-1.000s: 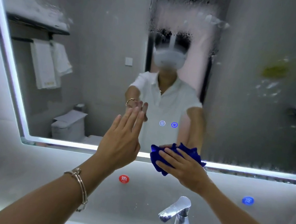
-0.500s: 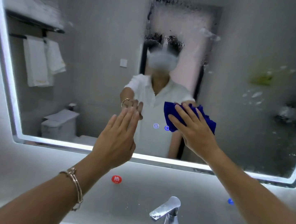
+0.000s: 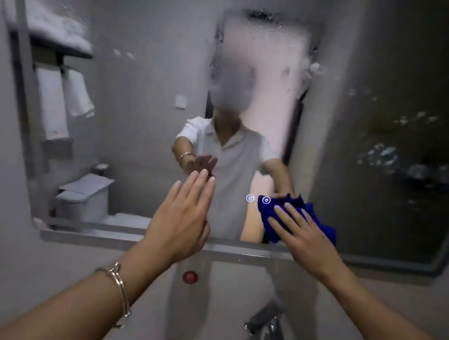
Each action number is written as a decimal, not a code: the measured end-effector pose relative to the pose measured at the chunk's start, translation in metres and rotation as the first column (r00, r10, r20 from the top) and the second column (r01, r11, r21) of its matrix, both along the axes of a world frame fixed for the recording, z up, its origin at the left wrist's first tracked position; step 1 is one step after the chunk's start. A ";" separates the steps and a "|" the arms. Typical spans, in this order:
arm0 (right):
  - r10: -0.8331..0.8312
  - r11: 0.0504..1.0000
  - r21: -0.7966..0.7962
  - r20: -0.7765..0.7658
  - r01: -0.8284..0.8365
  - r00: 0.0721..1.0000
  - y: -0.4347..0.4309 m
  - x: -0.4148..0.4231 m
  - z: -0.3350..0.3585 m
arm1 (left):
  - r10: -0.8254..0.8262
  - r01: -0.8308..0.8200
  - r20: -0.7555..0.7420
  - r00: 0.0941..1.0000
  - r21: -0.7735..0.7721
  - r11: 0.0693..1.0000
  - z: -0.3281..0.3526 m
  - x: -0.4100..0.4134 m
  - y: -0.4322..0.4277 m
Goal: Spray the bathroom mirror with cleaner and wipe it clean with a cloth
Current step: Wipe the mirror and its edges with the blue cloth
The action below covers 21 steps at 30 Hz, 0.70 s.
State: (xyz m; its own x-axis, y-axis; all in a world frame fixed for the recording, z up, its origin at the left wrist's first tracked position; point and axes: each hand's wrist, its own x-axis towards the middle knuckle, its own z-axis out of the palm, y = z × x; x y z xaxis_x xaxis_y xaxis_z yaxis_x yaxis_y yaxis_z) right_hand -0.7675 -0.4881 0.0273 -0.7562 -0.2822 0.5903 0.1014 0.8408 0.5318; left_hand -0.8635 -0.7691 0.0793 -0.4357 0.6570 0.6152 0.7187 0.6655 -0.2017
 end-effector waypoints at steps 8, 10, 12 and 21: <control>-0.155 0.985 -0.089 -0.084 0.148 0.984 -0.011 -0.012 0.071 | -0.031 0.032 0.026 0.999 -0.019 0.999 0.003 -0.008 -0.014; -0.197 0.977 -0.105 -0.132 0.183 0.972 -0.007 -0.012 0.107 | -0.040 0.041 0.031 0.999 -0.001 0.999 0.002 -0.014 -0.018; -0.195 0.978 -0.106 -0.160 0.180 0.968 -0.007 -0.010 0.136 | -0.064 0.064 0.039 0.997 0.022 0.998 -0.001 -0.019 -0.022; -0.075 0.989 -0.140 -0.172 0.051 0.982 -0.055 -0.048 0.122 | -0.113 0.111 0.087 0.990 0.021 0.994 0.002 -0.028 -0.003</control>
